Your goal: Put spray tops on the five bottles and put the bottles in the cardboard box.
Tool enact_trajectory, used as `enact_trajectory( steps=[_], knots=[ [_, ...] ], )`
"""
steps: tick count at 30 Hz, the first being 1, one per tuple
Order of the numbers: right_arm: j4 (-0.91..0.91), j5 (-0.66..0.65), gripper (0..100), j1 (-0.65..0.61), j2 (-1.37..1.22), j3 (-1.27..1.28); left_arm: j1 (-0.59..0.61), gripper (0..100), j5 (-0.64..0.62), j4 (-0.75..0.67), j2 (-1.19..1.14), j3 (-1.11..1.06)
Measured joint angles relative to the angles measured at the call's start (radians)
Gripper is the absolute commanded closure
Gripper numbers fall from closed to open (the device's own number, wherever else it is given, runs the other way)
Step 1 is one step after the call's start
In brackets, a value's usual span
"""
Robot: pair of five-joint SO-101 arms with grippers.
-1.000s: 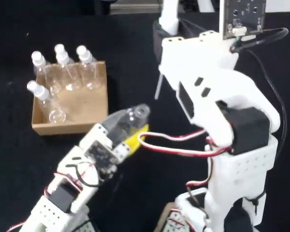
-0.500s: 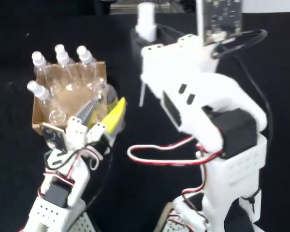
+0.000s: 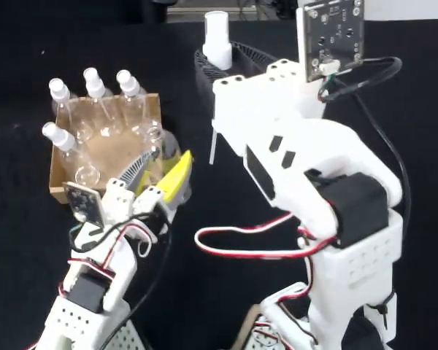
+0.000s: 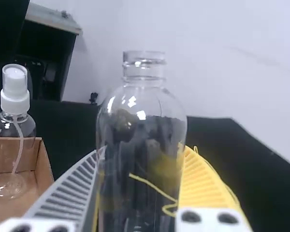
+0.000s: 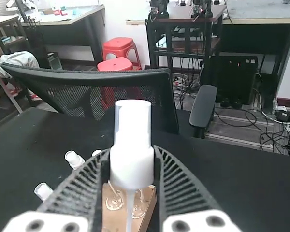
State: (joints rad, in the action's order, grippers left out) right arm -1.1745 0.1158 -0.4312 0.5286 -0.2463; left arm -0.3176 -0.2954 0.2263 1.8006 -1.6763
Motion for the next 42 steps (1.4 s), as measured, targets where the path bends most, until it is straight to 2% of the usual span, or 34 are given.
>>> enact_trajectory(
  steps=[6, 9, 17, 21, 28, 42],
  knots=[
    [0.083, 0.000, 98.7, 0.000, 0.000, 0.071, -0.100, 97, 0.249, 0.020, 0.000, 0.000],
    [0.101, 0.000, 98.7, 0.000, 0.000, 0.072, -0.147, 97, 0.310, 0.020, 0.000, 0.000],
    [0.124, 0.000, 98.7, 0.008, 0.000, 0.072, -0.190, 97, 0.324, 0.020, 0.000, 0.000],
    [0.144, 0.000, 98.7, 0.101, 0.000, 0.072, -0.199, 97, 0.324, -0.012, 0.003, 0.000],
    [0.163, 0.000, 98.7, 0.184, 0.000, 0.072, -0.318, 97, 0.331, -0.035, 0.005, 0.000],
    [0.103, 0.000, 98.7, 0.178, 0.068, 0.074, -0.342, 97, 0.333, -0.044, 0.005, 0.000]
  ],
)
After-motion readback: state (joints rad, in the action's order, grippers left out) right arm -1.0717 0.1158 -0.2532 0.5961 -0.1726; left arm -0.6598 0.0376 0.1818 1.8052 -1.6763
